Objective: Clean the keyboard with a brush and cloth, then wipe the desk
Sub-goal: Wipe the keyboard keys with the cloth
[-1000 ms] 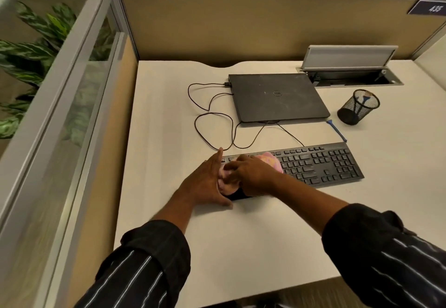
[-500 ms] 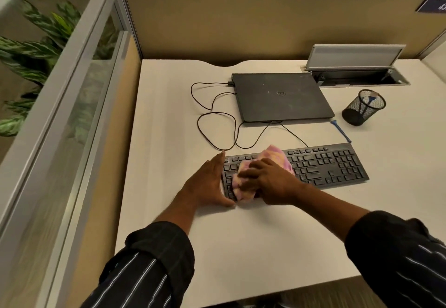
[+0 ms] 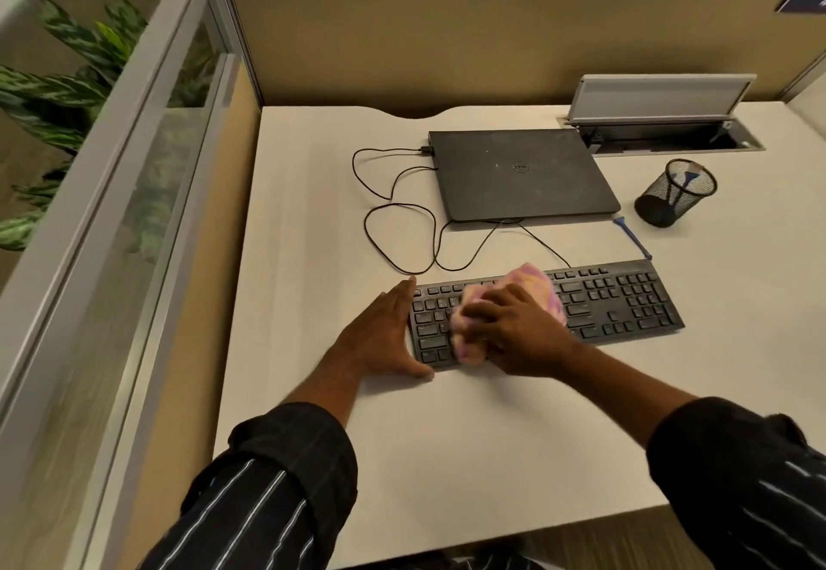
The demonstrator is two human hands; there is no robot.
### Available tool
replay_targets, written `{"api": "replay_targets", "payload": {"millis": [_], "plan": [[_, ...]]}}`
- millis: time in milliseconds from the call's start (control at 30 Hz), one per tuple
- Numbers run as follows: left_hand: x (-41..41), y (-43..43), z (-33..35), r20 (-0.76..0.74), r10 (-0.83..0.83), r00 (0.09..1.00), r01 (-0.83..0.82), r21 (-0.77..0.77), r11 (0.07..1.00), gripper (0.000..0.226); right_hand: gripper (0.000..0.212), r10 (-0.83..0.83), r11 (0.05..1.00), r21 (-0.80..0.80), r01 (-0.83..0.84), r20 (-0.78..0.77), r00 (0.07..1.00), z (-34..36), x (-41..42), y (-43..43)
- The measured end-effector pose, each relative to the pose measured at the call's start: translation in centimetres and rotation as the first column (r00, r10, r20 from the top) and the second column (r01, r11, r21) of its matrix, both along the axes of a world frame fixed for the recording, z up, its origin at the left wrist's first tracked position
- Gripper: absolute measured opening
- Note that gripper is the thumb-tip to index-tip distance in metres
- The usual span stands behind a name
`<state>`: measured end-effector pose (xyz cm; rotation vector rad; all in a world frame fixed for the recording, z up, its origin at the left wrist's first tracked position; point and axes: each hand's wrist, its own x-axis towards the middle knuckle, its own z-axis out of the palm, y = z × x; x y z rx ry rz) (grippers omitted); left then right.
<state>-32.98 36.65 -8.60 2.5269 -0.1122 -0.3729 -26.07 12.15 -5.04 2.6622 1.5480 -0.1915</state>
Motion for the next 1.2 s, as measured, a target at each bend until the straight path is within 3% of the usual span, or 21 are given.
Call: {"api": "replay_targets", "payload": {"millis": [133,200,333,533,667,833,933,1033,1133,1200], "plan": [[0.2,-0.3,0.1,0.002,0.001,1.000,-0.001,0.016,1.000,0.149,0.050,-0.189,0.982,-0.014,0.190,0.037,0.981,0.5,1.0,-1.1],[0.3,-0.5,0.1,-0.002,-0.010,1.000,0.010,0.025,1.000,0.148,0.045,-0.196,0.978,0.070,0.196,-0.002,0.981,-0.2,-0.5,1.1],[0.3,-0.4,0.3,-0.002,-0.012,1.000,0.012,0.021,1.000,0.143,0.035,-0.118,0.969,0.214,0.123,-0.036,0.992,-1.2,-3.0,5.7],[0.2,-0.4,0.5,0.002,-0.031,1.000,0.031,0.055,0.998,0.142,0.033,0.110,0.984,0.150,-0.098,-0.077,0.991,-1.5,-1.7,2.0],[0.2,-0.5,0.5,-0.015,-0.013,1.000,0.014,0.067,0.998,0.148,0.040,-0.001,0.991,0.130,0.018,-0.129,0.992,-0.7,-0.2,0.9],[0.2,-0.5,0.5,-0.015,-0.008,1.000,0.009,0.020,1.000,0.145,0.050,-0.109,0.935,0.318,0.159,-0.170,0.979,-0.4,-2.5,6.1],[0.3,-0.5,0.6,-0.039,-0.005,0.999,0.005,-0.001,1.000,0.143,0.037,-0.181,0.886,0.385,0.260,-0.230,0.956,-1.0,-3.0,7.7],[0.2,-0.4,0.6,-0.053,0.003,0.999,-0.004,-0.007,1.000,0.142,0.017,-0.120,0.931,0.329,0.161,-0.140,0.983,-1.3,-3.6,7.3],[0.2,-0.4,0.7,-0.039,-0.014,0.999,0.014,-0.008,1.000,0.139,0.019,0.075,0.967,0.251,-0.044,-0.114,0.991,-0.9,-3.5,5.5],[0.2,-0.4,1.0,-0.040,-0.021,0.999,0.021,0.002,1.000,0.141,0.027,0.114,0.977,0.194,-0.088,-0.124,0.986,-0.6,-2.4,4.1]]}}
